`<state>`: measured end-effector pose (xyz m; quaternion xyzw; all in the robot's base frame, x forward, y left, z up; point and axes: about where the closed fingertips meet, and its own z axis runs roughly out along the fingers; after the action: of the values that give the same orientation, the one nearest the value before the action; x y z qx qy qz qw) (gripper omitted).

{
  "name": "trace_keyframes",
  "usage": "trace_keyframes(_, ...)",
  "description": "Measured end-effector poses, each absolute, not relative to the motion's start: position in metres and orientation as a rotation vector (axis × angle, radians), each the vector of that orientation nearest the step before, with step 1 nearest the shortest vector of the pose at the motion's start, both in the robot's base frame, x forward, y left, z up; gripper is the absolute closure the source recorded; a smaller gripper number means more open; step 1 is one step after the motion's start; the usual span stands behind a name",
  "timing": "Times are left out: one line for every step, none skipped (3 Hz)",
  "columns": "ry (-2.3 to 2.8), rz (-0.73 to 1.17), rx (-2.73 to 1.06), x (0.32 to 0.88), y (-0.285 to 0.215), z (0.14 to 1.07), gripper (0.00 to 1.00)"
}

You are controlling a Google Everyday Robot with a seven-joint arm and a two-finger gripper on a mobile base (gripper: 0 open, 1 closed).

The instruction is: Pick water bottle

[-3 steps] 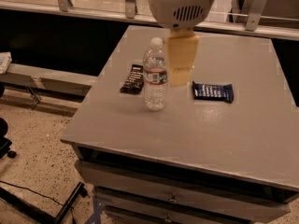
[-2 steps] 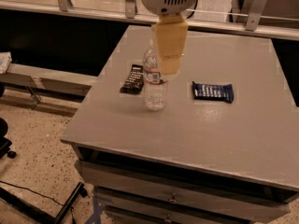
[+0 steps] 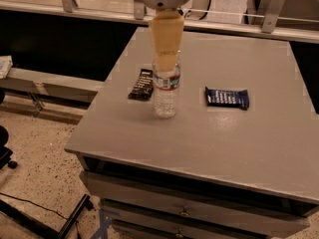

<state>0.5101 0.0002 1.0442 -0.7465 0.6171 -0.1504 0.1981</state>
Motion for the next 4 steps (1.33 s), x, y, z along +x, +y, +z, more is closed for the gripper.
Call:
trace_keyframes(1.730, -0.387, -2.092, 0.518, 0.007, 1.033, 0.00)
trace_keyframes(1.736, -0.366, -2.097, 0.523, 0.011, 1.025, 0.00)
trace_keyframes(1.737, -0.363, -2.099, 0.524, 0.011, 1.023, 0.00)
trace_keyframes(1.742, -0.353, -2.102, 0.527, 0.012, 1.019, 0.00)
